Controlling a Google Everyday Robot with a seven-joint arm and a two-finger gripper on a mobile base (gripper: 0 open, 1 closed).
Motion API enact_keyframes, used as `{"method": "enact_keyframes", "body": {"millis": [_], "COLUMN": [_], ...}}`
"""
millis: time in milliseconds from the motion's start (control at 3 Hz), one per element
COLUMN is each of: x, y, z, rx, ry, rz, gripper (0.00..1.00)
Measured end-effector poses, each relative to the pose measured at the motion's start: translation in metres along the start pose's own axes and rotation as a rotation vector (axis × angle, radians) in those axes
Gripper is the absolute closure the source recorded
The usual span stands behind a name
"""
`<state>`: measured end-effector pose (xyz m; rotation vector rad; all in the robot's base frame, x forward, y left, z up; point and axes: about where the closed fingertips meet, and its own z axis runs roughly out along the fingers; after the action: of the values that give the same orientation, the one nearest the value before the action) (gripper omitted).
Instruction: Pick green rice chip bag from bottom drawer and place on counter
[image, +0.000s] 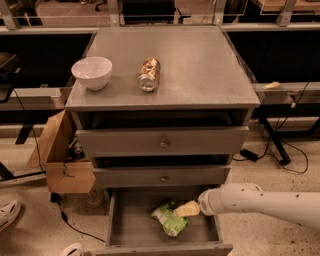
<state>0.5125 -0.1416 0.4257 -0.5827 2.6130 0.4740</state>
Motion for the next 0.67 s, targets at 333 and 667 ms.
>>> {"method": "enact_keyframes", "body": {"millis": [333,667], "x": [-0.003,0.027], "y": [-0.014,-0.021], "z": [0.053,0.116], "rx": [-0.081,-0.190], "ry": [-0.009,0.104], "rz": [-0.015,0.041], "gripper": [0.00,0.00]}}
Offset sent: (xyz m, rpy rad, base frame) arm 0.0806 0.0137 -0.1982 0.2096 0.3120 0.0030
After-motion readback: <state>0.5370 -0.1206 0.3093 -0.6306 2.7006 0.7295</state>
